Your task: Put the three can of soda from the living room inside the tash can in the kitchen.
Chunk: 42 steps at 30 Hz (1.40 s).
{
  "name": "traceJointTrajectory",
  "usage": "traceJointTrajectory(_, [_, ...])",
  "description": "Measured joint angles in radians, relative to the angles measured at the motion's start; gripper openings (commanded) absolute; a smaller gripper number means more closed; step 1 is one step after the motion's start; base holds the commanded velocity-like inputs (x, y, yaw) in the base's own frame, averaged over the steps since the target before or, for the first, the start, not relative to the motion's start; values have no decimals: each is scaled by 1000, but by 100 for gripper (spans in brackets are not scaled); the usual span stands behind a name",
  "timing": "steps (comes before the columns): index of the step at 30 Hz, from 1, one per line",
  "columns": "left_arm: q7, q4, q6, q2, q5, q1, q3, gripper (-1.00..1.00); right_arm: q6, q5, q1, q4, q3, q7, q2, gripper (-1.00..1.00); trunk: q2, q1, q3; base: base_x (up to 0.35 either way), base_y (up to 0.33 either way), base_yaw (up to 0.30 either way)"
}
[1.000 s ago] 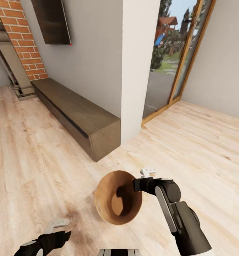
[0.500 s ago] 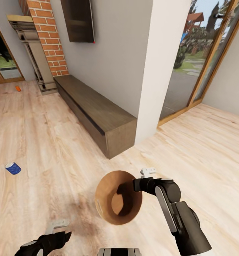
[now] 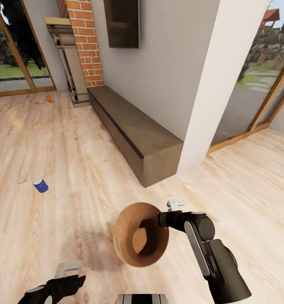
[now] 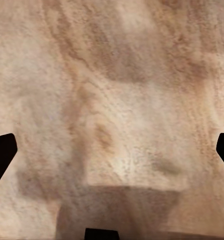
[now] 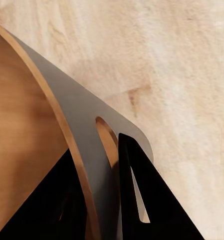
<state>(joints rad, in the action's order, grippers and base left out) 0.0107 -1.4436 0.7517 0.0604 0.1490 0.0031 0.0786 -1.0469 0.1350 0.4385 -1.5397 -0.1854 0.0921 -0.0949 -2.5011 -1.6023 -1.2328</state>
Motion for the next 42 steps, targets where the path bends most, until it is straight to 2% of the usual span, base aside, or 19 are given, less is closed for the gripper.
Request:
traceJointTrajectory(33, [1, -4, 9, -4, -2, 0, -7, 100, 0, 1, 0, 0, -1, 0, -1, -100, 0, 0, -22, 0, 0, 291])
traceJointTrajectory(42, [2, 1, 9, -4, -2, 0, -9, 100, 0, 13, 0, 0, -3, 2, -2, -100, 0, 0, -27, 0, 0, 234])
